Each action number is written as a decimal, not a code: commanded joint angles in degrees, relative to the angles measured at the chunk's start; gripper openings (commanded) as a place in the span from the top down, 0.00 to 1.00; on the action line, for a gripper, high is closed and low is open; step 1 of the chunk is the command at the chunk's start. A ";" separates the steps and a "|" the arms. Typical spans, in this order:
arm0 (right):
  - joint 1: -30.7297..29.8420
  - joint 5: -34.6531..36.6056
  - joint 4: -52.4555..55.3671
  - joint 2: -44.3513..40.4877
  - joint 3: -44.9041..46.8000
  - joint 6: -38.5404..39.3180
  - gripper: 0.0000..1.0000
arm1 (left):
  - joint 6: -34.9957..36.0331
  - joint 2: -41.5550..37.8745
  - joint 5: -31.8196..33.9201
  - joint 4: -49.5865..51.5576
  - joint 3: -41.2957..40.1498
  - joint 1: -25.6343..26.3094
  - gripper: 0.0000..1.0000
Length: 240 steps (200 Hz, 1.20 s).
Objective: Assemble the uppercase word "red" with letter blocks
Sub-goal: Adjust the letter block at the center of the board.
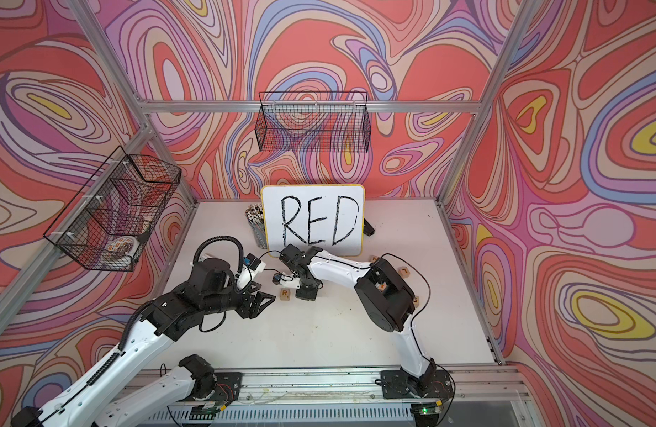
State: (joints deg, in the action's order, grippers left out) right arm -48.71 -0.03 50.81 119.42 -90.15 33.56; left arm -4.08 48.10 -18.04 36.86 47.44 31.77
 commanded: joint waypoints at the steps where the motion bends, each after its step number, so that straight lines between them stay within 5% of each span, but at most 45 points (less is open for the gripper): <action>1: 0.23 -0.85 -0.79 -0.40 0.32 0.23 0.65 | 0.47 -0.11 -0.90 0.45 -0.64 -0.38 0.30; 240: 0.26 -0.70 -0.97 -12.12 3.05 -1.54 0.55 | 0.65 -0.55 -1.34 0.32 -0.59 -0.36 0.29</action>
State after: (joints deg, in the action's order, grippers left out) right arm -48.71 -0.19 49.74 110.04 -87.72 33.10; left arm -4.08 48.10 -18.65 36.86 47.42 31.77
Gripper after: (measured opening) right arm 0.446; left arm 0.709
